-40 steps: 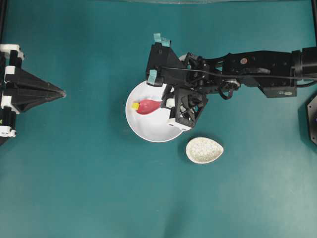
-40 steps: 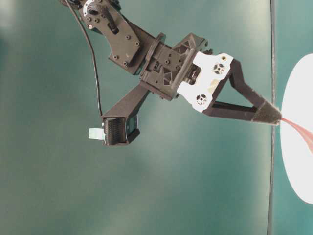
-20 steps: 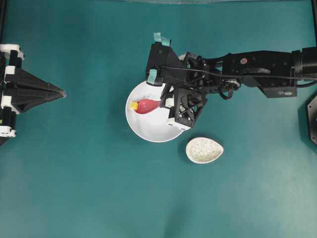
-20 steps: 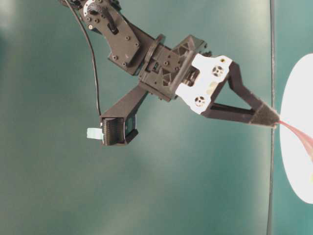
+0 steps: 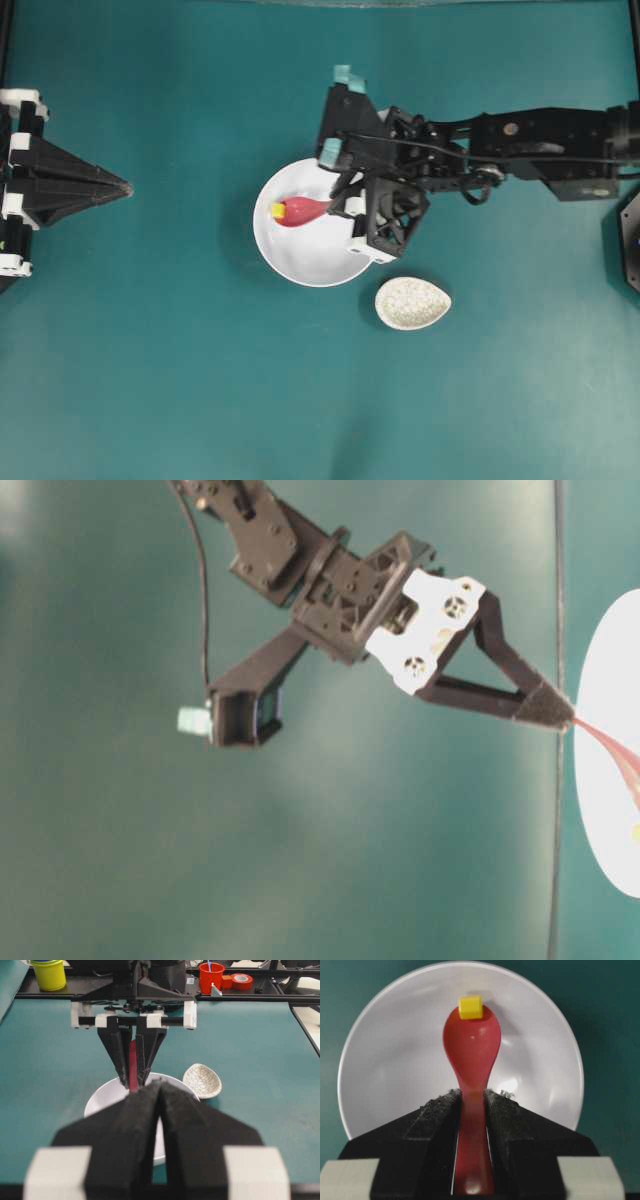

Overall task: Scoop the yellow hexagonal prism block from the bowl with a spoon using the right arm.
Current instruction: 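Lift the spoon with the yellow block up out of the bowl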

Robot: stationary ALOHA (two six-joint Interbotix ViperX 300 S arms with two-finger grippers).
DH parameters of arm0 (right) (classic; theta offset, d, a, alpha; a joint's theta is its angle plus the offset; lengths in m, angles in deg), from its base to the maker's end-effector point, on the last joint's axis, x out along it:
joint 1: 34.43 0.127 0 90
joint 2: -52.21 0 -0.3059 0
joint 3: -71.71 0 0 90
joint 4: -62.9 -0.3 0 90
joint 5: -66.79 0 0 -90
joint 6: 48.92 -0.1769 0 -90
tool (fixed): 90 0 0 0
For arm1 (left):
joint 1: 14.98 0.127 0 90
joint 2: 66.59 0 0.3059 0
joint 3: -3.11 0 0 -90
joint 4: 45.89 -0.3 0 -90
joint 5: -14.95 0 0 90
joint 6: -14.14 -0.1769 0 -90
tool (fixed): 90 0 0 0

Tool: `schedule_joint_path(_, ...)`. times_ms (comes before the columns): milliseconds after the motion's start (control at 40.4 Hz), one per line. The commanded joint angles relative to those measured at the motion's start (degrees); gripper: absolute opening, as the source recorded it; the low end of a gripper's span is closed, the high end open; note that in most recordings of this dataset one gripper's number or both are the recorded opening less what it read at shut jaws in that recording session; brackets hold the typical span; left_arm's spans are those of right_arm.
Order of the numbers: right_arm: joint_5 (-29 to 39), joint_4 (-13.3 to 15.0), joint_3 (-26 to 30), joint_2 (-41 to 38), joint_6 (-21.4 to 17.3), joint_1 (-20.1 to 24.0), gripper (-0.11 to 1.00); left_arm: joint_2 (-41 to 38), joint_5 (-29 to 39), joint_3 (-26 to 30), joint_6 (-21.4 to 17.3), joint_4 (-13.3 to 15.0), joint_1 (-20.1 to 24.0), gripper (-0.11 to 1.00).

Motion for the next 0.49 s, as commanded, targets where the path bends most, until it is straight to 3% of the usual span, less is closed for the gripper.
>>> schedule_joint_path(0, -2.55, -0.18, -0.79, 2.72, -0.26, 0.26, 0.23, -0.26, -0.70, 1.67, 0.09, -0.18, 0.09, 0.00)
schedule_joint_path(470, -19.25, -1.41, -11.51, 10.99, -0.35, 1.58, 0.23, -0.26, -0.70, 1.67, 0.09, -0.18, 0.09, 0.00)
